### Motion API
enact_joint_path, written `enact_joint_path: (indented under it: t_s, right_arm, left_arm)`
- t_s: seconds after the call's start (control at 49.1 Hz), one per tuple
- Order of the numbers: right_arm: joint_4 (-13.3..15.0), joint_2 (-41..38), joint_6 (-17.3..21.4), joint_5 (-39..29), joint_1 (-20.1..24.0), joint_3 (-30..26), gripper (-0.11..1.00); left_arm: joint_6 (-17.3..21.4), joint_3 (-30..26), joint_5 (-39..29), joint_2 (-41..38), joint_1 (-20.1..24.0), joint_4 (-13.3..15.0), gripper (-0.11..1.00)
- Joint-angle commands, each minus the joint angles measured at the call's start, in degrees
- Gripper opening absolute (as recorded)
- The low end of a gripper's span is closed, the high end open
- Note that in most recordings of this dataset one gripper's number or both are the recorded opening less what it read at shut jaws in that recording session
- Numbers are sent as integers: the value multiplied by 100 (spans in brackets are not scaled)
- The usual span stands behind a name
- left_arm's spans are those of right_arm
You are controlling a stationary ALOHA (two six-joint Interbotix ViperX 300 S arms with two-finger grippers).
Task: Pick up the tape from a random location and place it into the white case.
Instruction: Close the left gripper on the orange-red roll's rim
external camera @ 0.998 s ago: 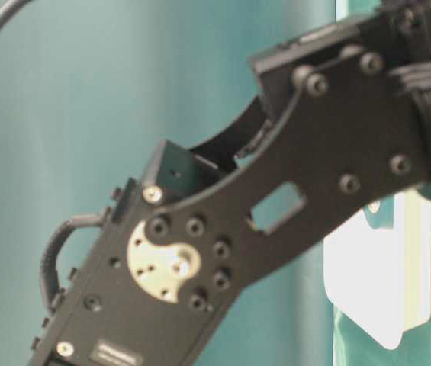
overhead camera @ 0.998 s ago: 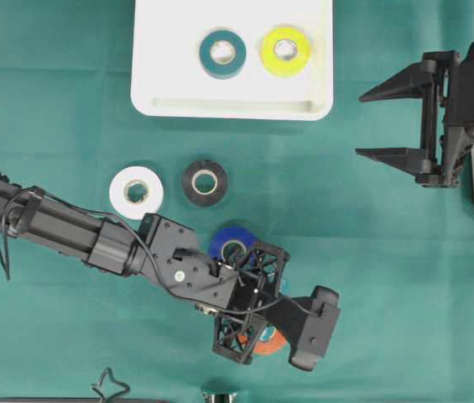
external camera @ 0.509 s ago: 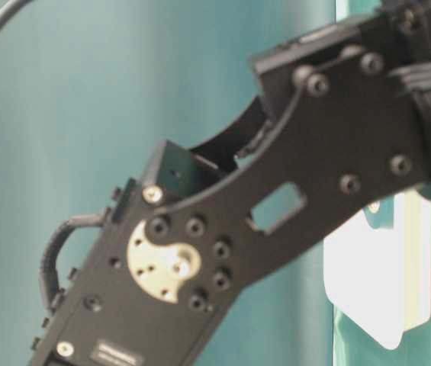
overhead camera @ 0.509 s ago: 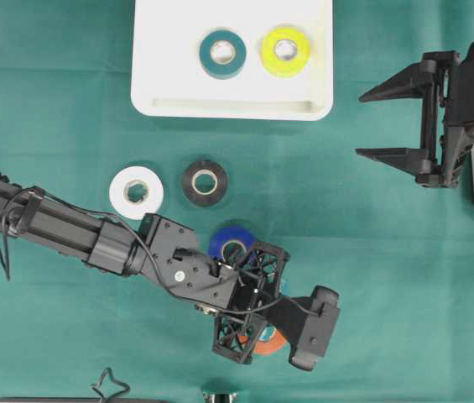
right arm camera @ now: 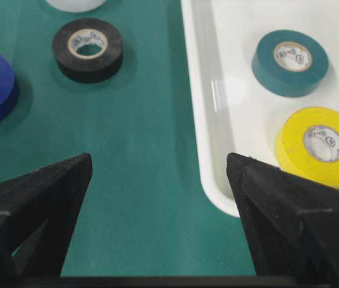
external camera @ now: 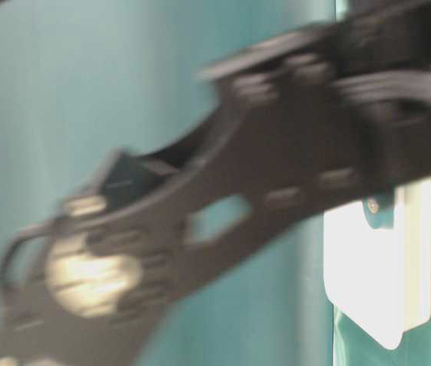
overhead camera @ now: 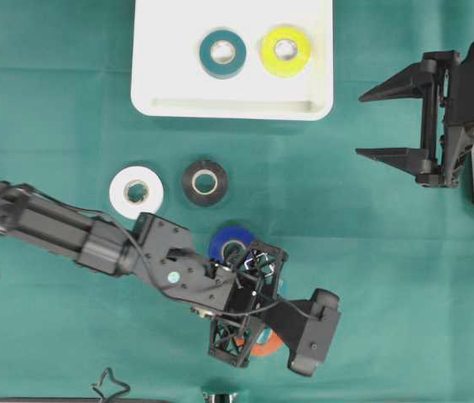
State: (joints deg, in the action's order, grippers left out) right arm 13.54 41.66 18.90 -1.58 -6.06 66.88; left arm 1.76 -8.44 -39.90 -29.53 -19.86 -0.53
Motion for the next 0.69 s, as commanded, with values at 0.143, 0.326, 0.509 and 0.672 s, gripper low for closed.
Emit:
enact_joint_path:
  t_s: [0.143, 0.326, 0.509, 0.672]
  right_arm:
    - [0, 0, 0, 35, 0, -141, 89]
    - [0, 0, 0, 26, 0, -149, 89]
    - [0, 0, 0, 26, 0, -149, 89]
    - [0, 0, 0, 35, 0, -149, 89]
  left_arm:
    - [0, -299, -352, 870, -105, 9, 23]
    - [9, -457, -571, 1160, -132, 9, 23]
    - [18, -738, -1151, 1239, -141, 0, 23]
    - [26, -1090, -1477, 1239, -141, -18, 23]
